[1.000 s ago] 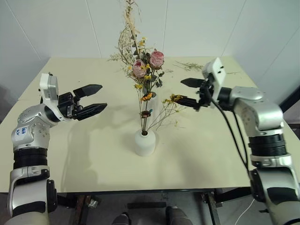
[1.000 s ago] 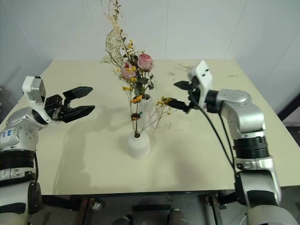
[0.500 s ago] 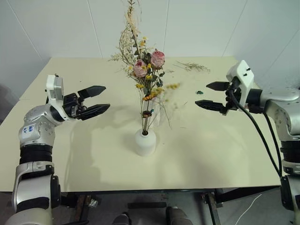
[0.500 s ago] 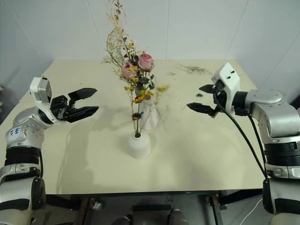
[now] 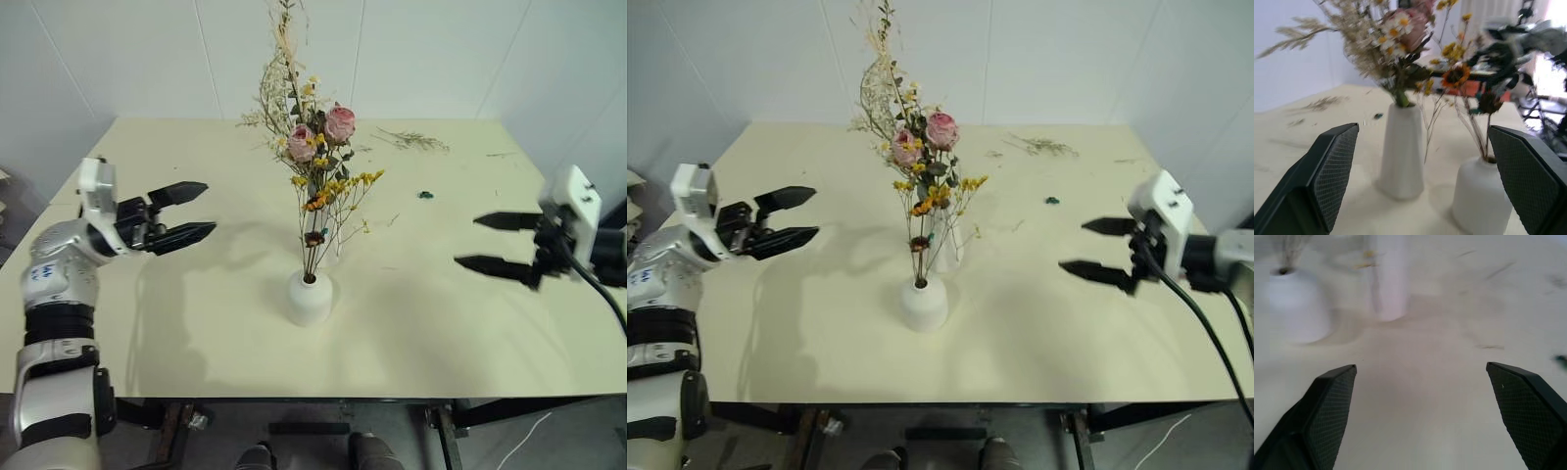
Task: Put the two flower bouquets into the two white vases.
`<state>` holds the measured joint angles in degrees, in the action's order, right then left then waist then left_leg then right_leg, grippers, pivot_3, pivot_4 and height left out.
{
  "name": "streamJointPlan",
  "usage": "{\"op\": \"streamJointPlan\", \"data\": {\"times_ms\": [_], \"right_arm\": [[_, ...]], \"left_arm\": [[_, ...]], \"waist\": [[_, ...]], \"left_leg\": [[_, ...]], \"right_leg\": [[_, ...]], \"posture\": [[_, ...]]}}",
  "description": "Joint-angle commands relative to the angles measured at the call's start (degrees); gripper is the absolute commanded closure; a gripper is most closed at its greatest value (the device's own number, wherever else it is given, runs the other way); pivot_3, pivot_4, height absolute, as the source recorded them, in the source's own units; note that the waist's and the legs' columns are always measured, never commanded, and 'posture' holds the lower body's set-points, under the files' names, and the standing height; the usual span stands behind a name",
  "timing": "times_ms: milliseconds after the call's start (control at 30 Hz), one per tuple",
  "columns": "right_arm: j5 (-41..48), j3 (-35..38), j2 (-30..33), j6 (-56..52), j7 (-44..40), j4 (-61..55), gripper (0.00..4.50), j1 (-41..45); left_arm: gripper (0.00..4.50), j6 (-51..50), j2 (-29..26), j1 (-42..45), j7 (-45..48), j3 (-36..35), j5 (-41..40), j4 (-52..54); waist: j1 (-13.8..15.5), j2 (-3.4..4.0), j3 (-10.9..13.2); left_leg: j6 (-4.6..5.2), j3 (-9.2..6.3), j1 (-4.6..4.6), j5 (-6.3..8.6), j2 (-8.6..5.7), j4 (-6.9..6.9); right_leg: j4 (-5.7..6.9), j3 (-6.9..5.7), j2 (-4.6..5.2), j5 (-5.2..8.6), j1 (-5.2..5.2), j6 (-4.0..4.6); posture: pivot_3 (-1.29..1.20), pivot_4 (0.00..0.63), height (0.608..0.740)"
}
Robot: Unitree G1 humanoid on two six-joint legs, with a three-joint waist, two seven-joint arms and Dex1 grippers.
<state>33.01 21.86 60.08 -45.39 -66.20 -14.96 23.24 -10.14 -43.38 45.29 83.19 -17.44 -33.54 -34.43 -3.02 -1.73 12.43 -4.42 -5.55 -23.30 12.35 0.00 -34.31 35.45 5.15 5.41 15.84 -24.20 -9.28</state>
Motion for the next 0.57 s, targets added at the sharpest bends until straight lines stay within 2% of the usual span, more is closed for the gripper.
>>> {"op": "streamJointPlan", "data": {"times_ms": [33,133,267,300,367,467,567], "right_arm": [[4.4,8.7,0.7,0.0,-0.2,-4.7,0.02,-2.5],[5.8,13.0,-1.4,2.3,-0.2,-5.9,0.02,-6.9],[7.8,14.3,-3.1,4.6,-0.3,-6.4,0.02,-9.7],[7.8,13.7,-3.2,5.4,0.0,-6.0,0.02,-9.3],[7.7,12.7,-3.1,6.5,0.5,-5.3,0.02,-8.7],[8.0,11.6,-2.7,7.4,0.7,-4.4,0.02,-7.9],[7.2,7.1,-3.3,9.7,1.1,-0.9,0.02,-2.8]], "left_arm": [[0.0,0.2,-3.3,-3.9,0.8,-2.5,-0.3,3.1],[0.0,-0.5,-6.4,-7.3,3.2,-3.8,-1.1,3.6],[0.0,-0.3,-8.9,-8.6,6.1,-2.6,0.0,2.8],[0.0,0.2,-9.1,-8.7,6.0,-2.5,0.1,2.8],[0.0,0.4,-9.0,-9.0,5.5,-2.6,0.0,3.2],[0.0,0.0,-8.5,-9.5,4.7,-2.8,-0.6,4.3],[0.0,-0.5,-7.5,-10.9,3.1,-3.4,-1.4,6.6]], "waist": [[-0.3,0.0,0.0],[-0.1,-0.04,0.0],[0.0,-0.06,0.0],[0.0,-0.04,0.0],[0.0,-0.04,0.0],[0.0,-0.05,0.0],[0.0,-0.05,0.0]], "left_leg": [[0.0,0.05,0.04,0.0,0.0,-0.04],[0.0,0.04,0.13,-0.01,0.05,-0.11],[-0.01,0.03,0.15,-0.03,0.06,-0.33],[-0.01,0.03,0.19,-0.03,0.06,-0.38],[0.01,0.04,0.27,-0.04,0.05,-0.47],[0.02,0.04,0.23,-0.03,0.05,-0.61],[0.03,0.04,0.22,-0.03,0.05,-0.61]], "right_leg": [[0.02,0.03,0.01,0.0,0.02,0.0],[0.07,0.0,-0.05,-0.02,0.07,0.08],[0.0,-0.01,-0.05,-0.01,0.24,0.12],[-0.1,-0.01,-0.04,-0.02,0.35,0.14],[-0.4,-0.01,-0.03,0.27,0.6,0.92],[-0.6,-0.01,-0.02,0.15,0.72,0.92],[-0.59,-0.02,-0.02,0.14,0.71,0.89]], "posture": [[0.0,0.15,0.74],[0.0,0.15,0.74],[0.0,0.15,0.74],[0.0,0.15,0.74],[0.0,0.15,0.74],[0.0,0.15,0.74],[0.0,0.15,0.74]]}}
